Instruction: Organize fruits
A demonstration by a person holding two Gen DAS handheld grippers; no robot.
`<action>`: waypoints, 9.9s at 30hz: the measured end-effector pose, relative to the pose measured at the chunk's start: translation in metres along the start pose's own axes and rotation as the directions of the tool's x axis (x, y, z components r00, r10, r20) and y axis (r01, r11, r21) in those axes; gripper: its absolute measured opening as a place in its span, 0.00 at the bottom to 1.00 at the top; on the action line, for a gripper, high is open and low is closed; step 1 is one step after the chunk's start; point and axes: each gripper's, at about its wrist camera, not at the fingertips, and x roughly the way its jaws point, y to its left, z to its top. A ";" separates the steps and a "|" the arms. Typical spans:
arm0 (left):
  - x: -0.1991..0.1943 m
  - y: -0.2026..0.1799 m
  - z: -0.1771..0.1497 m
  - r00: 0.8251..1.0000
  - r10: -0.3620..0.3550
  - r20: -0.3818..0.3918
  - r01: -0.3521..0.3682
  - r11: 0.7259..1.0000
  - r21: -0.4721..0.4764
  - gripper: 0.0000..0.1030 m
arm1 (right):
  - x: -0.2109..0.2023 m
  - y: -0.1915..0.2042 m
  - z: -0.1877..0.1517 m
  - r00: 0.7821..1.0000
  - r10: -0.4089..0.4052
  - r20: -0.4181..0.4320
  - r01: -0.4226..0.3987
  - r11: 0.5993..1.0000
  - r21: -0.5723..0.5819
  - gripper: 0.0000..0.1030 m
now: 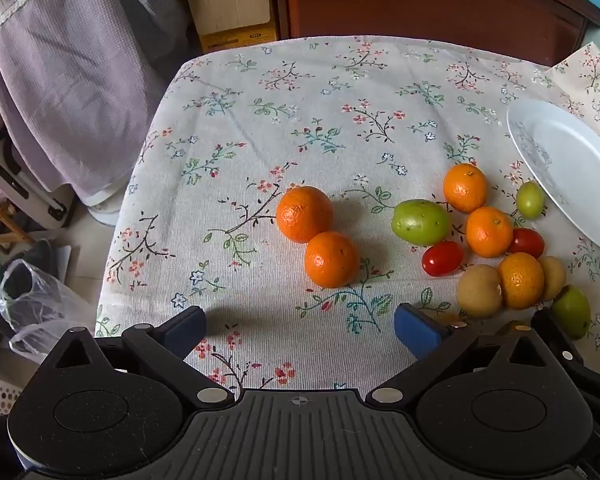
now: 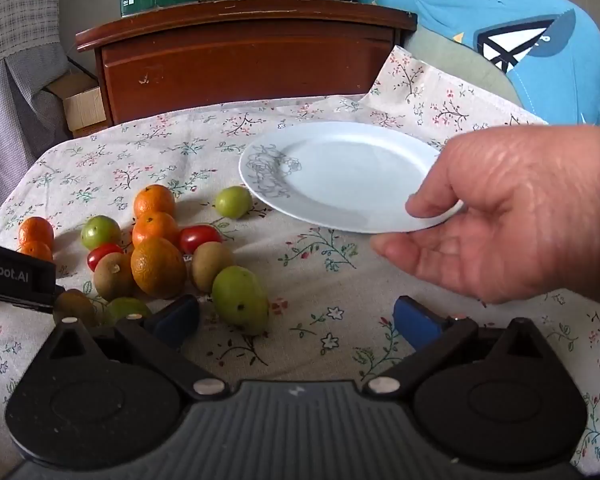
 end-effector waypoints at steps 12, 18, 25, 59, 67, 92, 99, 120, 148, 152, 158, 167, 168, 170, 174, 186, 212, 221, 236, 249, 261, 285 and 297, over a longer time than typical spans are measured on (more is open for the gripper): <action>0.001 0.000 -0.002 1.000 0.009 -0.010 -0.009 1.000 -0.006 1.00 | -0.001 0.001 -0.001 1.000 0.000 0.003 0.000 1.000 0.000 1.00; -0.001 0.002 -0.001 1.000 0.002 -0.007 -0.002 1.000 -0.005 1.00 | 0.000 0.000 0.000 1.000 0.001 -0.001 -0.001 1.000 0.001 1.00; 0.000 0.001 0.001 1.000 0.003 -0.005 -0.003 1.000 -0.007 1.00 | 0.000 0.000 0.000 1.000 0.001 -0.001 -0.001 1.000 0.001 1.00; 0.001 0.002 -0.003 1.000 -0.001 0.024 0.001 1.000 -0.013 1.00 | 0.000 0.000 0.001 1.000 0.001 -0.001 -0.001 1.000 0.001 1.00; 0.002 0.001 -0.004 0.999 0.005 0.032 -0.004 1.000 -0.022 1.00 | 0.000 0.000 0.001 1.000 0.001 -0.001 -0.001 1.000 0.001 1.00; -0.014 0.001 -0.022 0.999 0.031 0.018 -0.031 1.000 -0.004 1.00 | -0.011 -0.002 0.008 0.980 0.057 -0.190 -0.072 0.995 -0.072 0.99; -0.017 0.000 -0.026 0.999 0.032 -0.010 -0.032 0.999 0.006 1.00 | -0.012 -0.001 0.017 0.949 0.031 -0.313 -0.053 0.997 -0.061 0.99; -0.027 -0.005 -0.031 0.997 0.048 -0.054 -0.047 0.998 0.030 1.00 | -0.007 -0.001 0.026 0.909 0.000 -0.416 -0.020 0.999 -0.043 0.99; -0.065 0.005 -0.036 0.995 0.092 -0.027 -0.092 0.996 -0.008 1.00 | -0.036 0.008 0.041 0.938 0.083 -0.337 -0.103 0.994 -0.042 0.99; -0.068 0.005 -0.035 0.995 0.098 -0.024 -0.099 0.995 -0.009 1.00 | -0.038 0.010 0.042 0.940 0.088 -0.331 -0.110 0.993 -0.050 0.99; -0.069 0.005 -0.034 0.995 0.101 -0.018 -0.101 0.995 -0.019 1.00 | -0.038 0.009 0.043 0.939 0.093 -0.332 -0.115 0.992 -0.047 0.99; -0.071 0.005 -0.035 0.994 0.110 -0.014 -0.111 0.994 -0.018 1.00 | -0.038 0.010 0.043 0.938 0.093 -0.333 -0.115 0.992 -0.049 0.99; -0.071 0.005 -0.035 0.994 0.112 -0.014 -0.112 0.994 -0.018 1.00 | -0.038 0.010 0.043 0.938 0.093 -0.333 -0.116 0.992 -0.048 0.99; -0.072 0.006 -0.035 0.994 0.112 -0.014 -0.112 0.994 -0.019 1.00 | -0.039 0.010 0.043 0.938 0.093 -0.332 -0.116 0.992 -0.048 0.99; -0.072 0.006 -0.036 0.994 0.112 -0.014 -0.113 0.993 -0.022 1.00 | -0.039 0.011 0.042 0.939 0.094 -0.330 -0.117 0.992 -0.050 0.99; -0.072 0.006 -0.036 0.993 0.113 -0.013 -0.114 0.993 -0.024 1.00 | -0.039 0.011 0.041 0.940 0.094 -0.327 -0.116 0.992 -0.051 0.99; -0.064 0.006 -0.046 0.999 -0.040 0.033 0.038 0.999 0.035 1.00 | -0.047 -0.069 0.055 0.953 0.173 -0.249 -0.144 0.981 0.131 0.99; -0.054 -0.008 -0.037 0.991 -0.104 0.079 0.098 0.992 0.076 0.98 | -0.038 -0.062 0.043 0.940 0.248 -0.233 -0.214 0.963 0.162 0.73; -0.035 -0.023 -0.036 0.966 -0.210 0.151 0.188 0.971 0.150 0.71 | -0.020 -0.043 0.038 0.922 0.322 -0.213 -0.296 0.944 0.146 0.43; -0.026 -0.025 -0.037 0.947 -0.269 0.176 0.247 0.959 0.137 0.45 | -0.008 -0.034 0.031 0.918 0.325 -0.228 -0.298 0.944 0.144 0.41; -0.029 -0.028 -0.040 0.936 -0.295 0.192 0.266 0.950 0.164 0.24 | -0.004 -0.034 0.030 0.915 0.347 -0.205 -0.317 0.934 0.164 0.25; -0.041 -0.026 -0.040 0.933 -0.281 0.223 0.252 0.956 0.151 0.24 | -0.019 -0.032 0.034 0.923 0.353 -0.151 -0.333 0.932 0.142 0.24; -0.048 -0.028 -0.038 0.927 -0.304 0.220 0.277 0.950 0.147 0.24 | -0.028 -0.043 0.037 0.926 0.353 -0.136 -0.328 0.929 0.173 0.24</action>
